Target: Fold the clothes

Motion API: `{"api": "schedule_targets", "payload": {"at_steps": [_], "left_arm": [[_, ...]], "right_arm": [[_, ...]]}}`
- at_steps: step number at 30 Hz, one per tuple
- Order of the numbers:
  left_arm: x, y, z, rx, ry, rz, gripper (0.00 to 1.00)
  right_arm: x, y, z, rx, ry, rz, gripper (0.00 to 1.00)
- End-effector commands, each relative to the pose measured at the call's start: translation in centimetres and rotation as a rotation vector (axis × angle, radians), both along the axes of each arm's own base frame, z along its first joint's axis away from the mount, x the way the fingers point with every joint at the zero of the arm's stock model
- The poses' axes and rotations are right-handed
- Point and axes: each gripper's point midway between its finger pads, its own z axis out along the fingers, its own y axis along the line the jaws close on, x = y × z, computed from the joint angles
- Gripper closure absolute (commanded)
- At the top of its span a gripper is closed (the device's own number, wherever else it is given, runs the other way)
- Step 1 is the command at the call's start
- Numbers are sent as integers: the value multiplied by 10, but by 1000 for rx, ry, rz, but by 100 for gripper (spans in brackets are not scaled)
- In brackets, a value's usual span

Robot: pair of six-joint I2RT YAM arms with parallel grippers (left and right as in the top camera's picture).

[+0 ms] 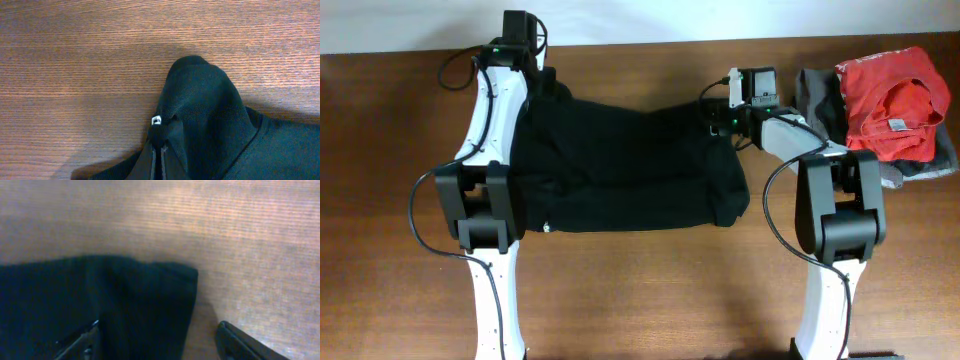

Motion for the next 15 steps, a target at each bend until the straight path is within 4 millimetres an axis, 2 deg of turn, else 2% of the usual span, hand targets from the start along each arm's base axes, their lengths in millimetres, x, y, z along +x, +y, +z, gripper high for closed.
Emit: {"api": "schedule_targets", "payload": {"at_steps": [1, 9, 13, 15], "left_arm": [[3, 0, 24, 2, -47, 12, 100], [3, 0, 25, 1, -49, 12, 99], [5, 0, 25, 1, -55, 12, 99], [6, 0, 26, 0, -60, 12, 99]], "right_arm": [[6, -4, -8, 2, -7, -23, 26], [20, -3, -4, 17, -72, -34, 35], [23, 5, 0, 19, -95, -22, 46], [24, 10, 2, 21, -106, -13, 49]]}}
